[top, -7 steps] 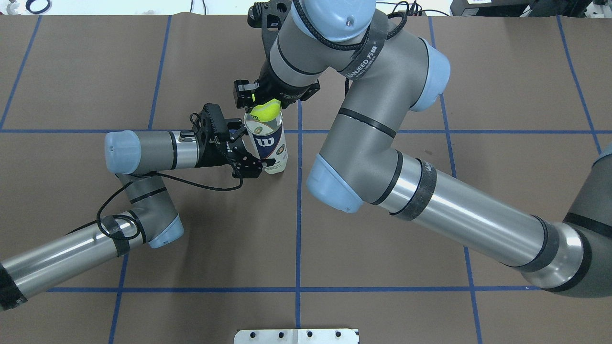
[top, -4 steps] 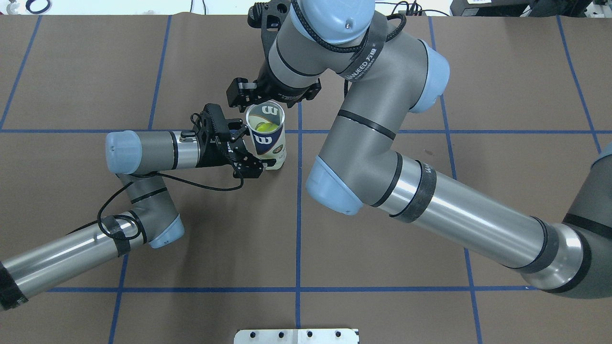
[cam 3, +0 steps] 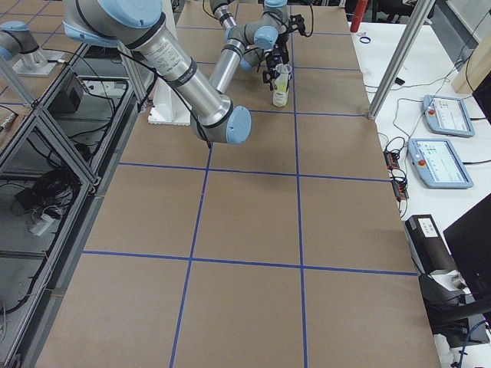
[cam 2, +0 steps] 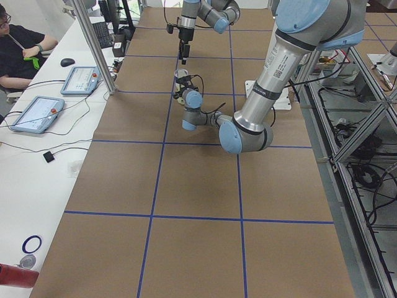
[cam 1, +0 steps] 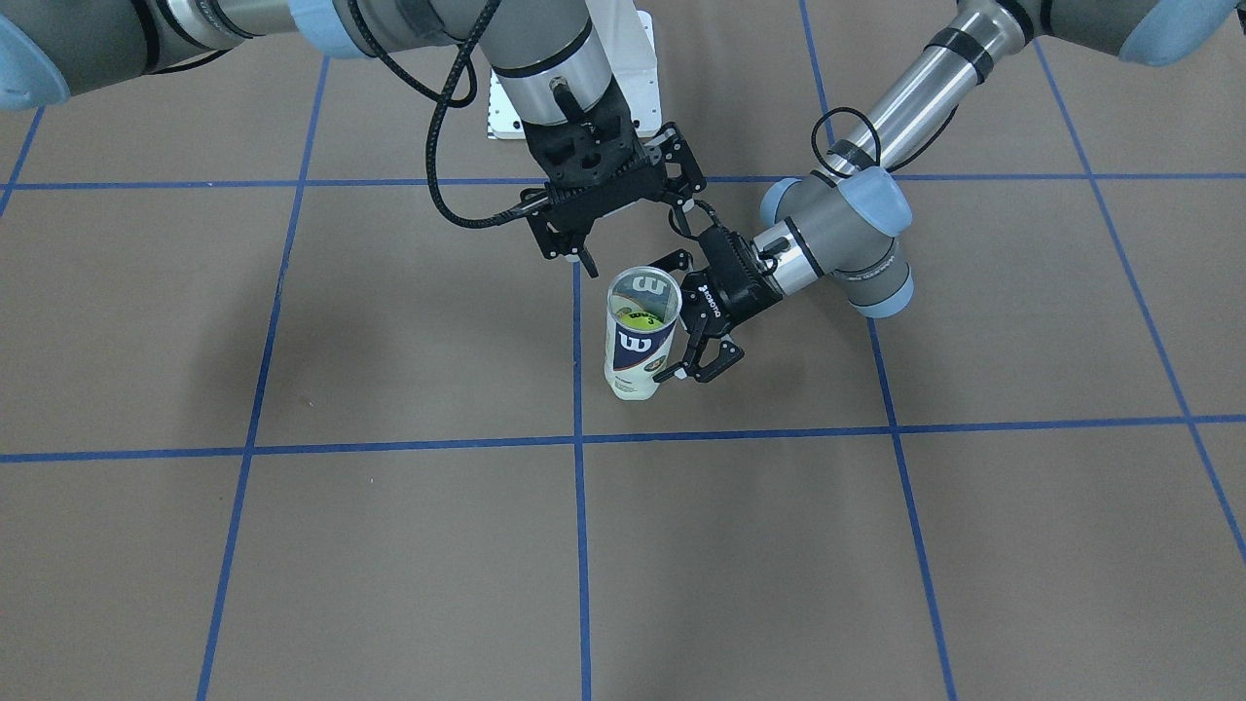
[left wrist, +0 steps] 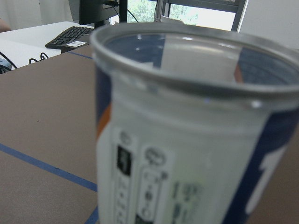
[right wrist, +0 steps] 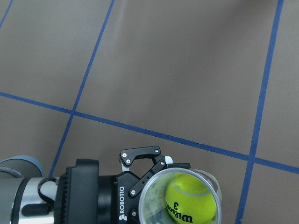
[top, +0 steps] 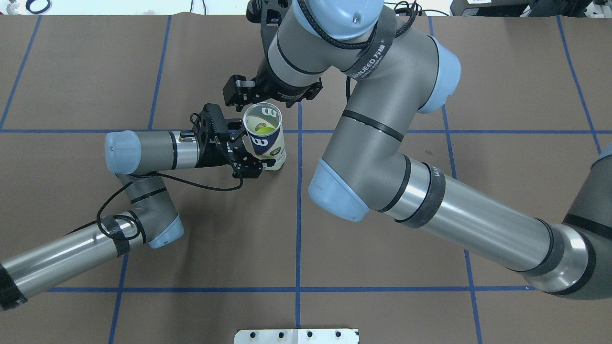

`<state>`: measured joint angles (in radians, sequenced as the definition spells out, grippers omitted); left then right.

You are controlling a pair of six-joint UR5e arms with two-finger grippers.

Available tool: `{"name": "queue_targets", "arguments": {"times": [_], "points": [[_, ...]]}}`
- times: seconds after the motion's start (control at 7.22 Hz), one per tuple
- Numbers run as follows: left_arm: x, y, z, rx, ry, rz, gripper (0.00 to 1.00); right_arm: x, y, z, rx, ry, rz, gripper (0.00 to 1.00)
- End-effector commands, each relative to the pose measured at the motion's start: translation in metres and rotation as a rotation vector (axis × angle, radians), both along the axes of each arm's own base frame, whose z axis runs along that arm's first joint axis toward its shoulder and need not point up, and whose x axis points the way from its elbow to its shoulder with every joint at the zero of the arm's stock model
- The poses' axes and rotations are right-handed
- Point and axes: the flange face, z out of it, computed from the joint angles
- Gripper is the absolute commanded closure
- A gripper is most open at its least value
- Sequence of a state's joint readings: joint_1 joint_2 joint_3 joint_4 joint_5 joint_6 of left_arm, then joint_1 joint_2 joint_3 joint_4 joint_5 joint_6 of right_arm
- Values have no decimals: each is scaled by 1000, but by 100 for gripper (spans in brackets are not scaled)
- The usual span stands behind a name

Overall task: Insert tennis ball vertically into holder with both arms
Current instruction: 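Open the left gripper off the can while the right gripper rises away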

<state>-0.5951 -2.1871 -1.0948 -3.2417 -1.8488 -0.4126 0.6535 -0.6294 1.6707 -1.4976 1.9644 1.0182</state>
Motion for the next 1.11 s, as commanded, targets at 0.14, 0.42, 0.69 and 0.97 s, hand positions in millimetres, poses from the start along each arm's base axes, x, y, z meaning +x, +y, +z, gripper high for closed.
{"name": "queue_targets", "arguments": {"times": [0.14, 0.42, 0.69, 0.97], "points": [[-22, 11, 15, 3, 4, 0, 1, 3, 0, 3, -4, 7, 2, 1], [-37, 15, 23, 3, 5, 2, 1, 9, -7, 8, -7, 13, 13, 1], [-75, -2, 36, 9, -22, 25, 1, 18, -17, 15, -12, 20, 26, 1], [-136, -24, 57, 4, -57, 21, 1, 42, -38, 26, -40, 26, 33, 1]]}}
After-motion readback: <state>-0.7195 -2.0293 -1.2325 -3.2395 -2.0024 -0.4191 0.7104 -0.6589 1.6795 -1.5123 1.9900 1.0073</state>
